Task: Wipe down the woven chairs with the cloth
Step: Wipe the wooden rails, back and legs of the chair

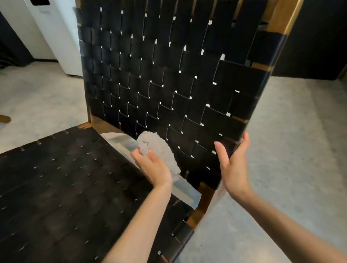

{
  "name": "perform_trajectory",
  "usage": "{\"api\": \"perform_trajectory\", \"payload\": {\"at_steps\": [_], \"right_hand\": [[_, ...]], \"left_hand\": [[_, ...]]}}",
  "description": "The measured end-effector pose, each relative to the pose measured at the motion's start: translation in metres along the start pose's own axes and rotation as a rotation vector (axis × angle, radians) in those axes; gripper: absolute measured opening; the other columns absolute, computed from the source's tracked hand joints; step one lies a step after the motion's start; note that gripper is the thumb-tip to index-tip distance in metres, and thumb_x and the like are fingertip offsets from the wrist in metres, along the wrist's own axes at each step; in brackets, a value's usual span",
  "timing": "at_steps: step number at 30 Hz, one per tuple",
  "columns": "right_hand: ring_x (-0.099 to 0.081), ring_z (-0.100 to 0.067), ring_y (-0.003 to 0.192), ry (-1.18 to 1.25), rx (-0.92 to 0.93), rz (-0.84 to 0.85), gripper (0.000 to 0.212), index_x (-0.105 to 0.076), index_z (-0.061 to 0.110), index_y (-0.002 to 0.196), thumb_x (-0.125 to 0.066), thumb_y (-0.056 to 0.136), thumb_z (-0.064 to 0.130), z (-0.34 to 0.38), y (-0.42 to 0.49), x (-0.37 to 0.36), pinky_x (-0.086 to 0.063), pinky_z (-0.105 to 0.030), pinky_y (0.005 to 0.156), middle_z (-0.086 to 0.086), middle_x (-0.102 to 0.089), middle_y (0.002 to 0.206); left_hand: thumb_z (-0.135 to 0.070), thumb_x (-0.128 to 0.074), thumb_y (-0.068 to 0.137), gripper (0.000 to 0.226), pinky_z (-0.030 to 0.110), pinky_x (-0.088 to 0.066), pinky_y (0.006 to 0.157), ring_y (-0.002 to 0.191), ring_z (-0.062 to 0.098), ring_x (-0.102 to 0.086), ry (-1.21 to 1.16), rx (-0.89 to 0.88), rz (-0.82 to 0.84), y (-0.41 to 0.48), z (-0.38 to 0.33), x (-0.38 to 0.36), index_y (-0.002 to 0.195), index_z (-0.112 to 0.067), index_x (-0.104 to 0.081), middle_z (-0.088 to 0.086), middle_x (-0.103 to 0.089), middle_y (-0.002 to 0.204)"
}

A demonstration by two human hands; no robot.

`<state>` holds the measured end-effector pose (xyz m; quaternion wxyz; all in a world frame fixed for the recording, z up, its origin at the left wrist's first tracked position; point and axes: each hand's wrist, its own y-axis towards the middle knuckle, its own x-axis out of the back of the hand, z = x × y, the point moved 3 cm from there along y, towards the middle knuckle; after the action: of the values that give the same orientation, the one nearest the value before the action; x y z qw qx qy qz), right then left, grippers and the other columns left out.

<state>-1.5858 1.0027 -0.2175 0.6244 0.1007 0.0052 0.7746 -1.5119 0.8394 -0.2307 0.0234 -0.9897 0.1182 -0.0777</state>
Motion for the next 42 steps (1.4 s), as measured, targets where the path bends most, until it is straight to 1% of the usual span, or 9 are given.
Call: {"api": "perform_trajectory", "payload": {"at_steps": [2, 5, 11, 21, 25, 33, 36, 39, 42], "right_hand": [[-0.028, 0.033, 0.110, 0.016, 0.065, -0.033, 0.072, -0.008, 0.044, 0.143, -0.049, 0.084, 0.056, -0.007, 0.001, -0.003, -0.022, 0.005, 0.090, 0.049, -0.027, 0.124], [-0.026, 0.040, 0.101, 0.046, 0.104, -0.029, 0.064, -0.008, 0.050, 0.132, -0.049, 0.083, 0.057, -0.014, 0.005, -0.004, -0.023, 0.012, 0.078, 0.044, -0.029, 0.120], [-0.039, 0.024, 0.108, 0.040, 0.166, 0.030, 0.062, -0.014, 0.044, 0.131, -0.049, 0.082, 0.057, -0.018, 0.010, -0.002, -0.029, 0.000, 0.089, 0.034, -0.038, 0.121], [-0.043, -0.012, 0.122, 0.010, 0.167, 0.109, 0.066, -0.013, 0.024, 0.141, -0.056, 0.093, 0.039, -0.010, 0.007, 0.005, -0.038, -0.033, 0.108, 0.007, -0.040, 0.134], [-0.042, -0.020, 0.127, -0.003, 0.141, 0.196, 0.072, -0.008, 0.015, 0.144, -0.056, 0.094, 0.035, -0.004, 0.005, 0.012, -0.037, -0.042, 0.110, -0.005, -0.038, 0.138], [-0.039, -0.017, 0.126, -0.215, 0.161, 0.359, 0.054, -0.023, 0.020, 0.142, -0.042, 0.098, 0.046, 0.004, 0.008, 0.040, -0.032, -0.039, 0.111, 0.001, -0.039, 0.132], [-0.024, -0.023, 0.142, -0.396, 0.148, 0.301, 0.068, -0.020, 0.025, 0.150, -0.025, 0.093, 0.062, 0.000, 0.010, 0.065, -0.021, -0.043, 0.114, -0.002, -0.027, 0.154], [-0.023, -0.019, 0.142, -0.419, 0.210, 0.314, 0.072, -0.023, 0.029, 0.149, -0.021, 0.088, 0.067, 0.003, 0.006, 0.086, -0.021, -0.042, 0.114, 0.001, -0.026, 0.156], [-0.029, -0.018, 0.139, -0.436, 0.221, 0.310, 0.068, -0.032, 0.030, 0.145, -0.021, 0.088, 0.066, 0.004, 0.003, 0.100, -0.024, -0.041, 0.114, 0.001, -0.032, 0.152]], "left_hand": [[-0.007, -0.041, 0.099, 0.032, 0.021, -0.042, 0.085, 0.110, 0.015, -0.050, -0.024, -0.077, -0.069, 0.024, 0.005, -0.009, 0.130, -0.010, -0.036, 0.013, -0.045, 0.131], [-0.009, -0.040, 0.099, 0.034, 0.015, -0.039, 0.080, 0.103, 0.009, -0.045, 0.027, -0.219, -0.007, 0.054, 0.007, -0.025, 0.132, -0.010, -0.034, 0.013, -0.043, 0.132], [-0.028, -0.034, 0.103, 0.059, 0.042, -0.026, 0.110, 0.140, 0.030, -0.024, 0.016, -0.058, 0.283, 0.079, 0.010, -0.056, 0.151, -0.023, 0.000, 0.007, -0.014, 0.157], [-0.033, -0.037, 0.101, 0.061, 0.045, -0.023, 0.112, 0.142, 0.026, -0.021, 0.105, -0.096, 0.496, -0.054, 0.036, -0.044, 0.151, -0.029, -0.002, 0.003, -0.014, 0.157], [-0.028, -0.035, 0.102, 0.061, 0.038, -0.017, 0.115, 0.144, 0.019, -0.013, 0.042, -0.084, 0.641, -0.101, 0.044, -0.031, 0.150, -0.029, 0.002, -0.002, -0.009, 0.159], [-0.022, -0.035, 0.102, 0.034, 0.020, -0.031, 0.094, 0.121, 0.007, -0.040, 0.009, -0.058, 0.734, -0.116, 0.019, -0.016, 0.130, -0.034, -0.021, 0.005, -0.030, 0.148], [-0.038, -0.043, 0.097, 0.068, 0.031, -0.034, 0.099, 0.131, 0.020, -0.040, 0.043, 0.131, 1.174, -0.091, -0.029, -0.041, 0.144, -0.009, -0.004, 0.006, -0.036, 0.147], [-0.024, -0.036, 0.102, 0.049, 0.032, -0.034, 0.095, 0.121, 0.018, -0.042, -0.107, -0.075, 0.499, -0.066, -0.062, -0.042, 0.145, -0.016, -0.014, 0.008, -0.035, 0.144], [-0.023, -0.035, 0.102, 0.052, 0.031, -0.030, 0.098, 0.131, 0.023, -0.035, -0.007, -0.195, 0.511, -0.078, -0.064, -0.057, 0.148, -0.019, -0.010, 0.007, -0.028, 0.149]]}}
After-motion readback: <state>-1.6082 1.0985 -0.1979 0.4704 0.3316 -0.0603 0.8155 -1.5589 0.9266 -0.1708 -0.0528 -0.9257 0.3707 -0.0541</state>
